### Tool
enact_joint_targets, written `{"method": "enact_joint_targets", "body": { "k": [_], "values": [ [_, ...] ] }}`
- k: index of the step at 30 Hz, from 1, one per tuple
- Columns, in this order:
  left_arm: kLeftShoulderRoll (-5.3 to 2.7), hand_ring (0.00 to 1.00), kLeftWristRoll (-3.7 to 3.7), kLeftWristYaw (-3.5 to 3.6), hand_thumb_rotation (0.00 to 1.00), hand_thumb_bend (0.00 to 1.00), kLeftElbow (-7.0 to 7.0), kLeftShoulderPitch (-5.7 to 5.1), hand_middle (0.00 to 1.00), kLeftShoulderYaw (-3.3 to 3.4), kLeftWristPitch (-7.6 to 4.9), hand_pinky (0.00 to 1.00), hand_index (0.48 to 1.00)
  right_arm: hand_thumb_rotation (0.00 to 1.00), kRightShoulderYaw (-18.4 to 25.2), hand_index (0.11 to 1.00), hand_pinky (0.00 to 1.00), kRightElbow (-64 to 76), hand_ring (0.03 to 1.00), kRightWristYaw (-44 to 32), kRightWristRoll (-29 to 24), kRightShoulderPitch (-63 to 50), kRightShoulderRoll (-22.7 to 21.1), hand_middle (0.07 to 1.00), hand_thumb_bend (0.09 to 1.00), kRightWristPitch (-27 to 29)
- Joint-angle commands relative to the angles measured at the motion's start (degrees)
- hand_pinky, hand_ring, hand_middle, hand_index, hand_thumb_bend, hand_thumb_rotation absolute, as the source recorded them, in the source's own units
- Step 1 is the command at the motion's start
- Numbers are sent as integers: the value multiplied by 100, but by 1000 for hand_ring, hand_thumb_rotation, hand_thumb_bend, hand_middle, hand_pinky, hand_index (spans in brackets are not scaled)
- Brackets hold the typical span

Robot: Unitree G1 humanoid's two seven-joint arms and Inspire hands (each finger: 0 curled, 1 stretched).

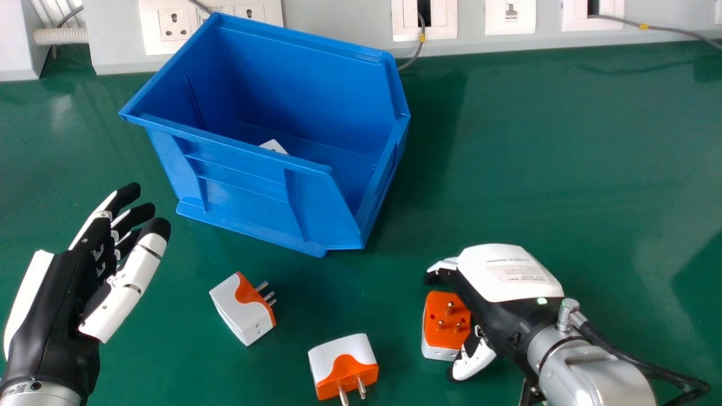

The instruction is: Pick all objects and put in blue box

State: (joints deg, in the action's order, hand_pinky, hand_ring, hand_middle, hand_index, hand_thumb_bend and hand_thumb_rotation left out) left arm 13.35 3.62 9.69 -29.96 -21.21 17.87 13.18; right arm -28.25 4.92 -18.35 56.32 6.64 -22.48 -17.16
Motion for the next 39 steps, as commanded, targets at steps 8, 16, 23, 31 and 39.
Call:
{"method": "enact_joint_targets", "body": {
  "k": [8, 16, 23, 31, 39],
  "values": [
    [55, 869, 42, 2, 612, 370, -149, 67, 894, 45, -6, 786, 912, 75, -86, 644, 602, -77, 688, 11, -42, -152, 53, 727, 539, 94],
    [76, 869, 64, 16, 607, 365, -158, 85, 894, 69, 17, 786, 912, 97, 76, 548, 466, -309, 533, 651, -393, -199, 43, 588, 508, 598],
    [99, 869, 123, 25, 603, 360, -190, 61, 894, 97, 43, 785, 912, 64, 57, 514, 411, -252, 490, 711, -326, -217, -21, 556, 500, 651],
    [111, 870, 165, 39, 597, 349, -236, 59, 894, 121, 78, 785, 912, 26, 146, 502, 373, -225, 458, 726, -477, -238, 26, 544, 494, 627],
    [114, 870, 169, 51, 590, 343, -220, 71, 894, 134, 82, 785, 912, 10, 110, 496, 351, -106, 446, 671, -311, -274, 46, 546, 492, 457]
  ]
}}
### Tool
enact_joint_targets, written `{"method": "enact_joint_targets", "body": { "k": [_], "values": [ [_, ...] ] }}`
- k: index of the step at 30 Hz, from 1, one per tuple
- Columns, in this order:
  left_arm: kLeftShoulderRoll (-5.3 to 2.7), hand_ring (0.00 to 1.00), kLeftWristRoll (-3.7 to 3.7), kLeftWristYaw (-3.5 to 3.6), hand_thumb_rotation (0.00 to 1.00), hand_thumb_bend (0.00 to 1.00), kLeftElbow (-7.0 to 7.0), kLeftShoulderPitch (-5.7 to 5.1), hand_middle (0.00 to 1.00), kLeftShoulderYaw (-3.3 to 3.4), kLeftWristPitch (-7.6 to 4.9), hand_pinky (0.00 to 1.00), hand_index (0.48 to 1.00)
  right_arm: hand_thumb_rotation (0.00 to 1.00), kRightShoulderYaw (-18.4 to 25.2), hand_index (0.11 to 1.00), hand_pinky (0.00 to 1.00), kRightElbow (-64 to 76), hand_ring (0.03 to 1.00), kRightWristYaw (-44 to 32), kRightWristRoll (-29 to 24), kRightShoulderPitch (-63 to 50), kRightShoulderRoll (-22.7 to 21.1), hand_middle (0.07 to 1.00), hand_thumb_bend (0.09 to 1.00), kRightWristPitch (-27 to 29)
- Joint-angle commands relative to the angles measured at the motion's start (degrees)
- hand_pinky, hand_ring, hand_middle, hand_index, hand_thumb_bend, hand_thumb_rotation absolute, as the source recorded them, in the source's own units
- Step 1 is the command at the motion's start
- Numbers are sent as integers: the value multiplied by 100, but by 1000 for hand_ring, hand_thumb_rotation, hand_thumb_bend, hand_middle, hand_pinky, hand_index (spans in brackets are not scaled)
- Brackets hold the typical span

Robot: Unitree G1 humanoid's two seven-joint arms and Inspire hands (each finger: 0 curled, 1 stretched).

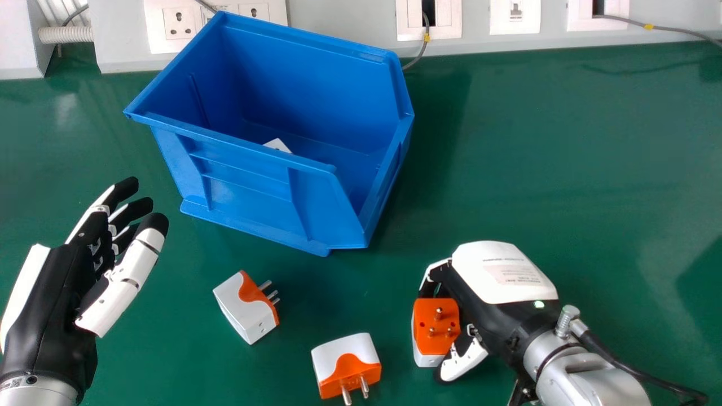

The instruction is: Pick all objects and put in blue box

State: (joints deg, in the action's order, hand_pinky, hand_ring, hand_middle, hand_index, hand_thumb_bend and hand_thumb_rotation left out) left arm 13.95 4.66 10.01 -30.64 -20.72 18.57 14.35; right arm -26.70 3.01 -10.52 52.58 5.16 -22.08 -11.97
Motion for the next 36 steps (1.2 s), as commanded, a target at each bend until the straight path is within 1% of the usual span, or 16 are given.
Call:
{"method": "enact_joint_targets", "body": {
  "k": [1, 5, 8, 12, 15, 21, 25, 28, 32, 36],
  "values": [
    [51, 870, 63, 18, 590, 343, -167, 18, 894, 61, -30, 785, 912, 10, -39, 496, 351, 117, 446, -126, 67, -137, 26, 546, 492, -109],
    [46, 870, 61, 16, 588, 341, -196, 9, 894, 56, -20, 784, 912, 6, -25, 495, 347, 184, 447, -142, 36, -158, 33, 549, 491, -155],
    [59, 870, 60, 21, 587, 341, -153, 35, 894, 66, -37, 784, 912, 5, 110, 495, 345, 430, 447, -119, -68, -238, 60, 550, 491, -192],
    [64, 870, 56, 18, 585, 339, -128, 71, 894, 63, -30, 783, 912, 3, 234, 496, 341, 801, 446, -148, -49, -376, 106, 548, 491, -355],
    [59, 870, 55, 19, 583, 338, -108, 75, 893, 63, -46, 783, 912, 2, 322, 500, 339, 995, 445, -161, -54, -434, 115, 548, 491, -400],
    [56, 870, 56, 17, 581, 338, -68, 104, 893, 73, -52, 782, 911, 1, 703, 501, 338, 1663, 444, -274, -183, -574, 111, 548, 491, -459],
    [57, 870, 57, 13, 580, 337, -59, 123, 893, 78, -46, 782, 911, 0, 974, 503, 337, 2164, 442, -341, -150, -666, 104, 551, 490, -533],
    [56, 870, 66, 15, 579, 337, -32, 130, 893, 93, -61, 782, 911, 0, 1216, 514, 332, 2443, 437, -306, -218, -703, 128, 549, 490, -507],
    [56, 870, 67, 17, 578, 337, 3, 144, 893, 102, -80, 782, 911, 0, 1401, 528, 325, 2689, 429, -343, -239, -708, 200, 541, 489, -554],
    [56, 870, 62, 13, 578, 336, 10, 149, 893, 106, -81, 782, 911, 0, 1520, 533, 323, 2887, 427, -303, -152, -636, 274, 537, 489, -622]
  ]
}}
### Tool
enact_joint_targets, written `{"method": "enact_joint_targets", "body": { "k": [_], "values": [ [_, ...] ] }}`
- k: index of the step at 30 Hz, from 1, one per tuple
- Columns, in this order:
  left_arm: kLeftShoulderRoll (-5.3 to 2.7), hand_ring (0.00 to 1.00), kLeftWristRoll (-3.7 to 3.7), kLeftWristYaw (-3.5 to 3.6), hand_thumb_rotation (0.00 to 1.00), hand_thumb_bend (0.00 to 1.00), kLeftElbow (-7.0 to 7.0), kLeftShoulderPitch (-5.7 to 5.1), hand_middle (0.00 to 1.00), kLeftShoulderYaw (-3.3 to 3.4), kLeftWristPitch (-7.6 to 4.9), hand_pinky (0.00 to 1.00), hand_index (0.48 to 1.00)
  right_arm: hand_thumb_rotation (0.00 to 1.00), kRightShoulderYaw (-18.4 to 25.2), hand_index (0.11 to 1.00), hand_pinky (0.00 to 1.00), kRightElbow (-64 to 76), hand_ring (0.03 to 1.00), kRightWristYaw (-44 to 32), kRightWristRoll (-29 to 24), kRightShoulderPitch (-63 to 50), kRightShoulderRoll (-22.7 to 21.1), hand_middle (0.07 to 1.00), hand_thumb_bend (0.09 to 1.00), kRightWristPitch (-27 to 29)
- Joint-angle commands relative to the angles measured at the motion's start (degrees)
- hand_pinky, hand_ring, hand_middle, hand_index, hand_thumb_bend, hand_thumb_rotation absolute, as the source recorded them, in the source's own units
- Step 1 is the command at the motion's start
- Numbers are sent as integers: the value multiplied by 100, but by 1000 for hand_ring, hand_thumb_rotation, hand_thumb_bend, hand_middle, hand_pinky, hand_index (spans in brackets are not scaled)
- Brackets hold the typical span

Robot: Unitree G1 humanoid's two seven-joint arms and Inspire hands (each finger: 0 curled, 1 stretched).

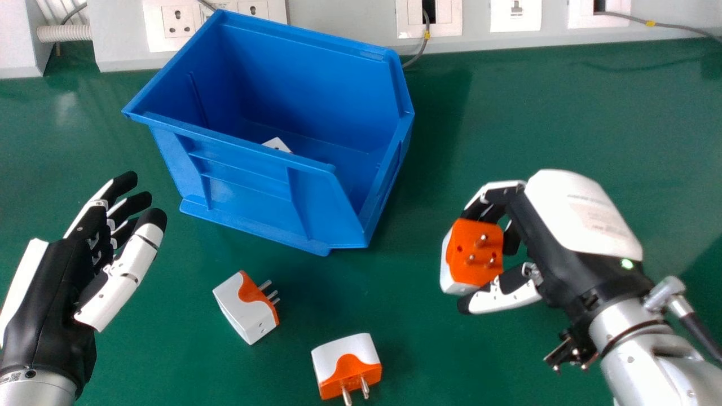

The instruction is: Pick all objects and put in blue box

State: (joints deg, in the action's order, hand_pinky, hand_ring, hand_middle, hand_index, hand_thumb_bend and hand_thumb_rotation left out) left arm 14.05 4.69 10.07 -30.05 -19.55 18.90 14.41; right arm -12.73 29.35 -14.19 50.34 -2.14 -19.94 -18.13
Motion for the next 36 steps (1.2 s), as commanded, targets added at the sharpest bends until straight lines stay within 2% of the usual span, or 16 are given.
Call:
{"method": "enact_joint_targets", "body": {
  "k": [1, 8, 20, 29, 36],
  "values": [
    [48, 870, 59, 7, 578, 336, -37, 34, 893, 79, -89, 782, 911, 0, 167, 533, 323, 290, 427, 104, 78, 124, 76, 537, 489, -5],
    [34, 870, 51, -5, 576, 335, -61, 13, 893, 82, -83, 781, 911, 0, 446, 533, 320, 320, 429, 351, 60, 314, 140, 536, 489, 93],
    [13, 870, 34, -28, 575, 334, -63, 8, 893, 60, -91, 781, 910, 0, 633, 531, 317, -210, 427, 590, 1, 1084, 171, 533, 490, 101],
    [-9, 870, 38, -34, 574, 336, -63, -36, 893, 49, -126, 781, 909, 0, 451, 538, 314, -1264, 423, 767, -28, 2184, 261, 529, 489, 101],
    [-25, 869, 39, -47, 574, 336, -136, -95, 893, 44, -105, 781, 909, 0, 122, 538, 312, -2271, 422, 936, -100, 3126, 458, 528, 489, 204]
  ]
}}
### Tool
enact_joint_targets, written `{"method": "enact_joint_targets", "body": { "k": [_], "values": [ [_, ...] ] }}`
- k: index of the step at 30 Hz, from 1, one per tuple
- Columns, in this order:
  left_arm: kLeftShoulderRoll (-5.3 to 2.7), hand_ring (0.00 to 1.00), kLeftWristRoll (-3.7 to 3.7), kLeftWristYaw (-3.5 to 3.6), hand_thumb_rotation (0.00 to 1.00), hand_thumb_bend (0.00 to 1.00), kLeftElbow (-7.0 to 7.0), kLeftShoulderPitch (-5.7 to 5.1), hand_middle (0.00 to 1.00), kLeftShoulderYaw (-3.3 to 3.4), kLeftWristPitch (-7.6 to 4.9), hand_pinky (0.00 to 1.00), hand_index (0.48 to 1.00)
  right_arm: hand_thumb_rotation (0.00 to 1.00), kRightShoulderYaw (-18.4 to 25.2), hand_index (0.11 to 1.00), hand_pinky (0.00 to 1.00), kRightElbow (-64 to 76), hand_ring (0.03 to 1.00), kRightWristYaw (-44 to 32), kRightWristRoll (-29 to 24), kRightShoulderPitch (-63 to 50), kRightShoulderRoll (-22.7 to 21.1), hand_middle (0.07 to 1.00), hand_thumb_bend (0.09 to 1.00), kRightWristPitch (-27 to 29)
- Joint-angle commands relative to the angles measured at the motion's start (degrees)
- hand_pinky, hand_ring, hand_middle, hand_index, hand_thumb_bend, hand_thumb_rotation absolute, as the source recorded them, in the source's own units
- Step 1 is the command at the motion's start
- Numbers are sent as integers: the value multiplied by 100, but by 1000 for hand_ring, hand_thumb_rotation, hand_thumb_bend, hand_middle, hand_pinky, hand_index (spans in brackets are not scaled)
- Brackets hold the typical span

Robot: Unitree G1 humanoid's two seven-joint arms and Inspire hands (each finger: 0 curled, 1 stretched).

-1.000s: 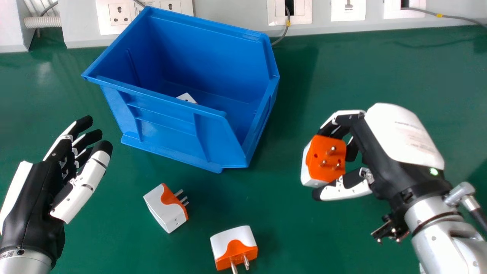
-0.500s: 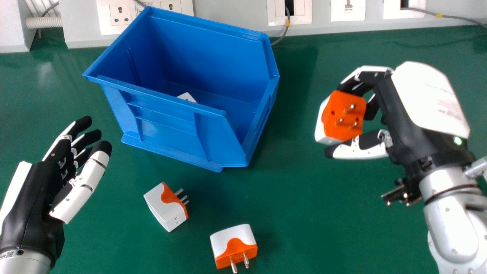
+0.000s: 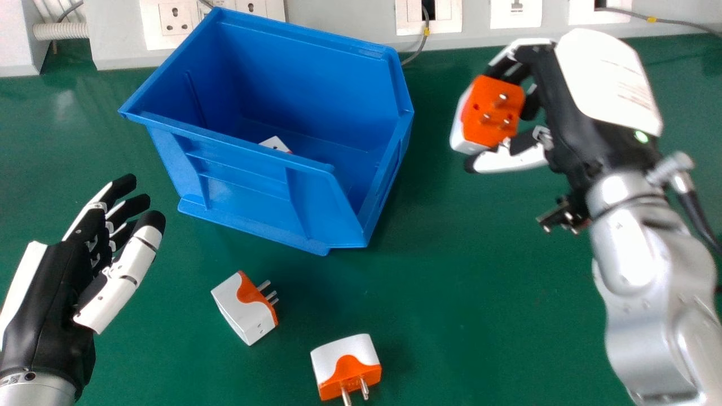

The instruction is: Pick all objects and put in blue box

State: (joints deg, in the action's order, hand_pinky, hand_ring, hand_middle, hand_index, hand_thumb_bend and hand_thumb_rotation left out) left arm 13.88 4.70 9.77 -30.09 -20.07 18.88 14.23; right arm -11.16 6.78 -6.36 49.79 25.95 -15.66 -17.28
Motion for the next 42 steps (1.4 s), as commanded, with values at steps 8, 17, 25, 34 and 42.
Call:
{"method": "enact_joint_targets", "body": {
  "k": [8, 17, 25, 34, 42],
  "values": [
    [-32, 869, 30, -27, 574, 337, -210, -153, 893, 43, -111, 781, 908, 0, -462, 542, 308, -1573, 418, 407, -295, 1504, 359, 522, 488, 501],
    [-92, 868, -36, -56, 574, 340, -309, -324, 894, -24, -203, 779, 907, 0, -992, 534, 312, -3353, 420, 710, -338, 2662, 718, 529, 489, 884],
    [-148, 866, -81, -52, 580, 346, -449, -481, 893, -69, -241, 778, 906, 0, -1448, 525, 321, -4840, 429, 1009, -324, 3583, 935, 541, 490, 1436],
    [-166, 865, -89, -38, 586, 352, -574, -617, 892, -101, -260, 780, 905, 0, -1738, 519, 329, -6445, 435, 1485, -415, 4412, 1325, 544, 491, 1978],
    [-215, 867, -72, -31, 593, 356, -642, -725, 893, -141, -356, 783, 905, 0, -2067, 514, 328, -7182, 440, 1805, -349, 4868, 1457, 548, 491, 2358]
  ]
}}
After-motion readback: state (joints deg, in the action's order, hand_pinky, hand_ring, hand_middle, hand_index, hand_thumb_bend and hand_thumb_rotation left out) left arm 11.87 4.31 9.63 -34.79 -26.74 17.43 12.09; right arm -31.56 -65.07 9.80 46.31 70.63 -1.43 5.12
